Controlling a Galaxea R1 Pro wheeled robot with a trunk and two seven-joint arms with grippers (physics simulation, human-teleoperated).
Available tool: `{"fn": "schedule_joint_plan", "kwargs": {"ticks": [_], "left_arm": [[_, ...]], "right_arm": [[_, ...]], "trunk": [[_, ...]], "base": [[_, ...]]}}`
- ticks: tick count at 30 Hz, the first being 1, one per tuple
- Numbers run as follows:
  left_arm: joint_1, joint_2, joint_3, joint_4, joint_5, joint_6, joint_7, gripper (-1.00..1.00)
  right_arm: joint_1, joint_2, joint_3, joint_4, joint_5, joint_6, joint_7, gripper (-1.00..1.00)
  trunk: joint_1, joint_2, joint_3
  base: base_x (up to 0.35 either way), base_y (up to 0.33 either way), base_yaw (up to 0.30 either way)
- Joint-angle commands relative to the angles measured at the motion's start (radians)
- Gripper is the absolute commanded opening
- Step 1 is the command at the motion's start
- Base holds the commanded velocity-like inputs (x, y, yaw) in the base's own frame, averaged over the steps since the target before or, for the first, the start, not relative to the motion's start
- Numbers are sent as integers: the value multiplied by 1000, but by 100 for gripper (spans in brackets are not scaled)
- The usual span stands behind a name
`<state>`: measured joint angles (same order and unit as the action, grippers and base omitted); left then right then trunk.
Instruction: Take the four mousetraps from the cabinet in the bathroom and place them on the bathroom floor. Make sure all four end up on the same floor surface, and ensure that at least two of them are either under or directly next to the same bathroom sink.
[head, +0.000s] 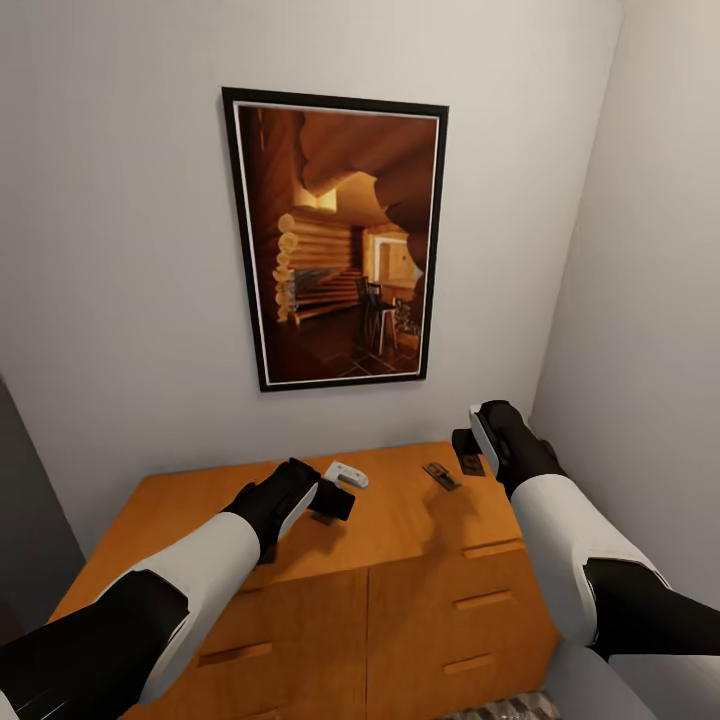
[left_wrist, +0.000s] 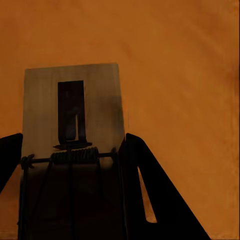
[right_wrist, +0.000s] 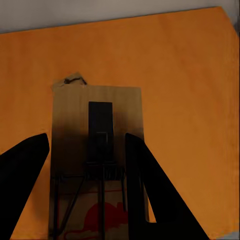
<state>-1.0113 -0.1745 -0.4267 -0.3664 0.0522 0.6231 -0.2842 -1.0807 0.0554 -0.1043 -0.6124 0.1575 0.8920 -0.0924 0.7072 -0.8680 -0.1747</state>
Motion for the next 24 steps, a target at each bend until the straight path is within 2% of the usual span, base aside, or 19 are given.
{"fn": "schedule_joint_plan", "kwargs": {"ticks": [1, 9, 24], "left_arm": [[-1, 0, -3, 0, 2, 4, -1, -100], [-1, 0, -3, 0, 0, 4, -1, -100], [-1, 0, -3, 0, -1, 4, -1, -100]], "right_arm": [[-1, 1, -6, -1, 8, 4, 5, -100], [-1, 1, -6, -1, 8, 4, 5, -100], [-1, 1, -6, -1, 8, 4, 5, -100]], "trunk": [[-4, 6, 2], [-35, 62, 27], [-92, 167, 74]], "base": [[-291, -90, 0], [-315, -76, 0], [-336, -5, 0]]}}
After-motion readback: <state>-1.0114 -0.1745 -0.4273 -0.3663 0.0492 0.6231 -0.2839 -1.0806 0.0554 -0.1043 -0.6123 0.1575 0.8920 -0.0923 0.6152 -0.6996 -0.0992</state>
